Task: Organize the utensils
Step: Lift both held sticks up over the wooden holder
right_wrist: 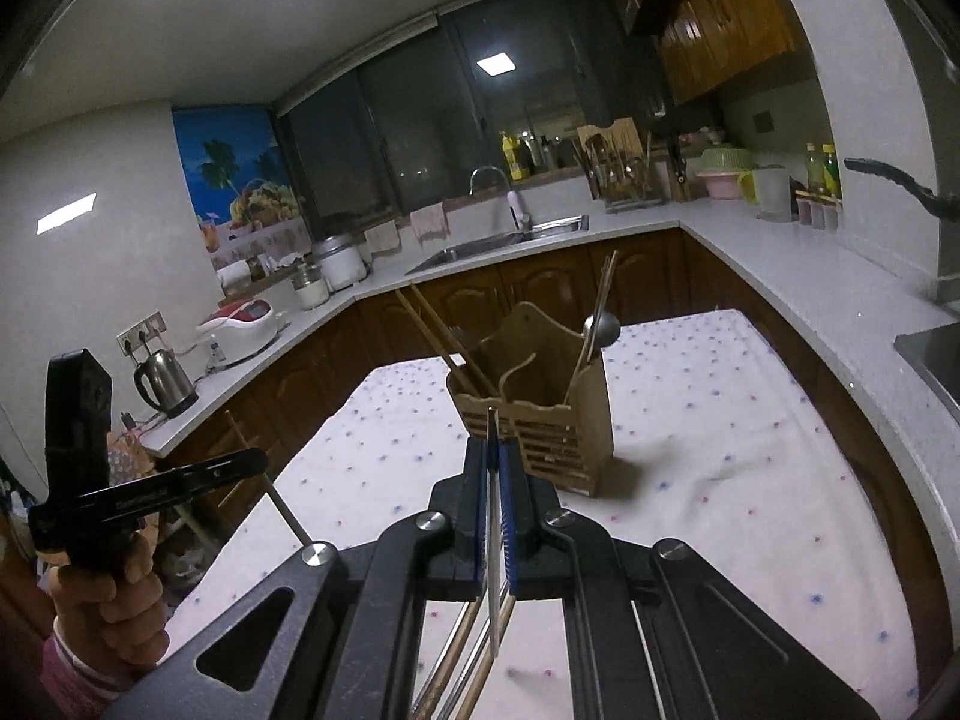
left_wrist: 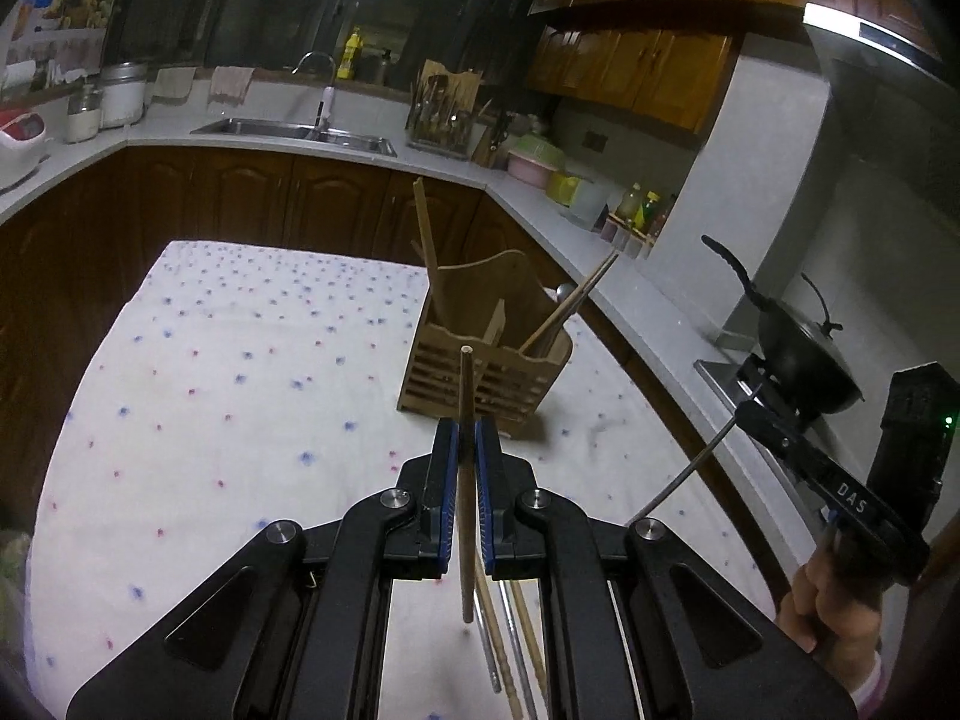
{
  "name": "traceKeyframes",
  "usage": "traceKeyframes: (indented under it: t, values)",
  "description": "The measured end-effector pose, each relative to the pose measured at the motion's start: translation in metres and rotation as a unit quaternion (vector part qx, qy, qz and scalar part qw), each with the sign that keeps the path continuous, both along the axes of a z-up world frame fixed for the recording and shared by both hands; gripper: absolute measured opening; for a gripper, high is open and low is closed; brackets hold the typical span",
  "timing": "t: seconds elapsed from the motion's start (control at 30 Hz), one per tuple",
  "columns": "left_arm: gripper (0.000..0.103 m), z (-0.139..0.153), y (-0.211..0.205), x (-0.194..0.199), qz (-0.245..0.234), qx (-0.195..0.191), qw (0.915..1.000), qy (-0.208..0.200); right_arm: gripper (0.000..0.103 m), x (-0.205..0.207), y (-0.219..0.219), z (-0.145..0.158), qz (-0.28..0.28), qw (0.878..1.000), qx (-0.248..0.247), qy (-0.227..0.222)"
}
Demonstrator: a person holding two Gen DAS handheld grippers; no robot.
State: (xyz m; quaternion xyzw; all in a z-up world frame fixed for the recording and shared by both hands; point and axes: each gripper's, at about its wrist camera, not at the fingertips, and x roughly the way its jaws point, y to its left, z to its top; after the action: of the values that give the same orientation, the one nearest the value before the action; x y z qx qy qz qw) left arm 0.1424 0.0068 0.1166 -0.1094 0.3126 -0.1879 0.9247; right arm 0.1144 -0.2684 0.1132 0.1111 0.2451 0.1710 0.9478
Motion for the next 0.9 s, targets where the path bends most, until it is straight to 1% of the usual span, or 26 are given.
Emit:
traceKeyframes:
  t: [0.33, 0.5, 0.7, 0.77, 0.9]
  values:
    - [0.005, 0.007, -0.001, 0.009, 0.010, -0.003, 0.9999, -0.009, 0.004, 0.007, -0.003, 0.005, -0.002, 1.000, 0.005, -0.010]
    - [0.005, 0.017, -0.003, 0.019, 0.019, -0.008, 0.9995, -0.025, 0.004, 0.015, -0.006, 0.010, -0.010, 1.000, 0.009, -0.018]
    - [0.005, 0.045, -0.008, 0.044, 0.032, -0.017, 0.9973, -0.063, 0.004, 0.036, -0.013, 0.030, -0.029, 0.998, 0.017, -0.047]
    - [0.005, 0.059, -0.010, 0.056, 0.042, -0.022, 0.9953, -0.084, 0.004, 0.046, -0.015, 0.041, -0.039, 0.997, 0.020, -0.062]
    - [0.005, 0.081, -0.010, 0.083, 0.064, -0.039, 0.9907, -0.113, 0.004, 0.070, -0.018, 0.062, -0.061, 0.993, 0.025, -0.095]
